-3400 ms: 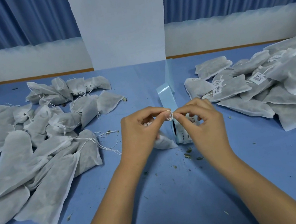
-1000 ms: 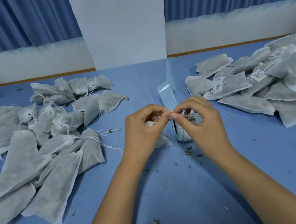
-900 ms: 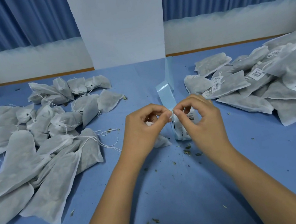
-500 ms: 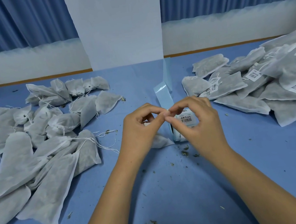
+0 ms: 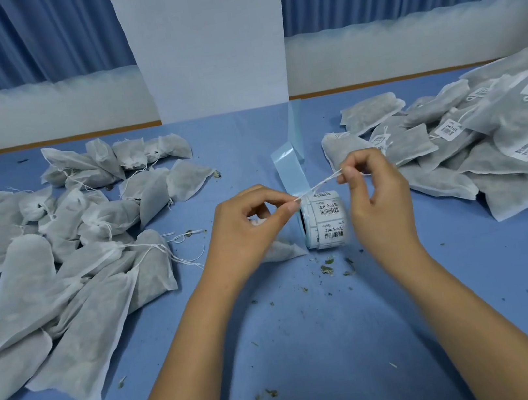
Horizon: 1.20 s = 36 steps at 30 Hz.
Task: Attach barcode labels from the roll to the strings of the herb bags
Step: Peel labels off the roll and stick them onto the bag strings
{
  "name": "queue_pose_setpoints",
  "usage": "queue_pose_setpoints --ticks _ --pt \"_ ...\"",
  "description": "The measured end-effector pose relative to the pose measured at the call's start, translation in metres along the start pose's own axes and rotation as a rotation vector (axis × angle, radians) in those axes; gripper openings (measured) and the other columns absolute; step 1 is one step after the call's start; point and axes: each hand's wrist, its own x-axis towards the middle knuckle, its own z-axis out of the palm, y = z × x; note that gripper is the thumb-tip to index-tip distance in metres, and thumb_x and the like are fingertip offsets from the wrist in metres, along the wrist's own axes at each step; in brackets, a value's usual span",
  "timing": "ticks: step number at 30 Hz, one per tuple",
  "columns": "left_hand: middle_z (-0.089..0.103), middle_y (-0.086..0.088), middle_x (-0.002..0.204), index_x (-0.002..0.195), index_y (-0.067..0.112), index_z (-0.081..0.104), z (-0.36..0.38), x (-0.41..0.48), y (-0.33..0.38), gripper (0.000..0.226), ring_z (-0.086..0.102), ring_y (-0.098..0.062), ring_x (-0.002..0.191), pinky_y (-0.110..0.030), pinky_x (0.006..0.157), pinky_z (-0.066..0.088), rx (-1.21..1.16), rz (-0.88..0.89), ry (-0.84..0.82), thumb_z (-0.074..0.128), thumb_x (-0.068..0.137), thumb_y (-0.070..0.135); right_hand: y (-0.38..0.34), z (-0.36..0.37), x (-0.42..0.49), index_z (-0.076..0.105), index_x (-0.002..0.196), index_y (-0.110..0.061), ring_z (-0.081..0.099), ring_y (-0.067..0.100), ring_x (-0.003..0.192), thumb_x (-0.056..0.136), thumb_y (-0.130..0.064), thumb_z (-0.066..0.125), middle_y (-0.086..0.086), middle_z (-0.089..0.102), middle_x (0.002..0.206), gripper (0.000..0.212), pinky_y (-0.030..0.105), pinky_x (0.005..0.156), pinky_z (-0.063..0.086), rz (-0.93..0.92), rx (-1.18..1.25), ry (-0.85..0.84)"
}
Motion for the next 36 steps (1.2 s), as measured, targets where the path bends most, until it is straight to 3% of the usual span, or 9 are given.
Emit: queue_pose_setpoints --ticks 6,12,17,21,24,27,31,33,36 --pt "0.069 0.012 0.075 0.074 0.034 0.07 -0.017 -0.002 -0.001 0.017 0.059 -0.005 0.069 -0.012 0.066 0.043 0.233 -0.14 -0.297 0.083 0.074 0.023 0.007 -0.005 0.011 0.051 0.081 -0.018 0.05 -0.007 0.069 0.097 -0.004 0.044 -0.006 0.058 0.076 0.023 0.008 0.069 0.035 0.287 0.138 0.091" --pt "0.068 0.008 0.071 0.076 0.023 0.067 -0.015 0.003 -0.005 0.013 0.061 -0.005 0.069 -0.017 0.064 0.044 0.373 -0.113 0.2 0.074 0.083 0.031 -0.012 -0.002 -0.002 0.053 0.081 -0.026 0.059 0.007 0.086 0.095 -0.007 0.05 -0.009 0.061 0.082 0.024 0.017 0.082 0.041 0.069 0.179 0.164" --pt "0.056 0.0 0.057 0.078 0.014 0.064 -0.021 0.006 -0.007 0.022 0.047 -0.009 0.055 -0.021 0.053 0.037 0.111 -0.251 0.439 0.062 0.092 0.03 -0.021 0.017 -0.022 0.06 0.082 -0.006 0.05 0.008 0.095 0.09 -0.002 0.052 -0.005 0.055 0.095 0.011 0.023 0.09 0.031 -0.339 -0.025 -0.193" --pt "0.058 0.009 0.058 0.077 0.015 0.066 -0.023 0.006 -0.005 0.023 0.05 -0.007 0.055 -0.022 0.056 0.041 -0.209 -0.342 0.443 0.058 0.096 0.024 -0.019 0.02 -0.024 0.06 0.089 -0.007 0.04 0.009 0.122 0.094 -0.002 0.052 -0.002 0.039 0.128 0.011 0.013 0.098 0.029 -0.102 0.058 -0.491" --pt "0.066 0.008 0.065 0.091 0.011 0.068 -0.018 0.006 -0.002 0.015 0.06 -0.008 0.062 -0.02 0.059 0.048 -0.388 -0.359 0.449 0.058 0.097 0.02 -0.018 0.018 -0.024 0.056 0.088 -0.016 0.042 -0.006 0.118 0.095 -0.006 0.052 -0.005 0.044 0.129 0.012 0.01 0.089 0.032 -0.018 0.115 -0.605" --pt "0.07 0.008 0.078 0.124 0.008 0.055 -0.014 0.007 0.002 0.033 0.064 -0.01 0.072 -0.023 0.064 0.051 -0.542 -0.371 0.406 0.061 0.095 0.021 -0.017 0.018 -0.021 0.055 0.085 -0.015 0.05 0.0 0.103 0.092 0.0 0.056 0.0 0.052 0.113 0.017 0.011 0.086 0.034 -0.018 0.154 -0.507" --pt "0.056 0.001 0.133 0.134 0.048 0.027 -0.004 0.004 -0.001 0.081 0.055 -0.017 0.124 -0.038 0.101 0.047 -0.284 -0.268 0.151 0.077 0.075 0.027 -0.017 0.017 -0.018 0.061 0.083 -0.009 0.052 -0.002 0.094 0.087 0.002 0.061 -0.002 0.053 0.106 0.012 0.009 0.081 0.035 -0.058 0.154 -0.443" --pt "0.041 0.011 0.144 0.135 0.05 0.022 -0.005 0.003 -0.003 0.089 0.043 -0.007 0.132 -0.027 0.109 0.039 -0.084 -0.137 0.235 0.08 0.076 0.016 -0.015 0.015 -0.017 0.063 0.085 -0.016 0.054 -0.001 0.091 0.086 -0.003 0.065 -0.006 0.055 0.106 0.013 0.009 0.076 0.038 -0.054 0.144 -0.446" --pt "0.038 0.009 0.141 0.128 0.043 0.036 -0.016 0.005 -0.011 0.077 0.039 0.009 0.122 -0.003 0.099 0.028 0.178 0.017 0.382 0.075 0.076 0.002 -0.002 0.005 -0.001 0.055 0.083 -0.023 0.053 0.009 0.077 0.09 -0.017 0.061 -0.008 0.059 0.089 0.011 0.008 0.065 0.038 0.187 0.07 -0.154"
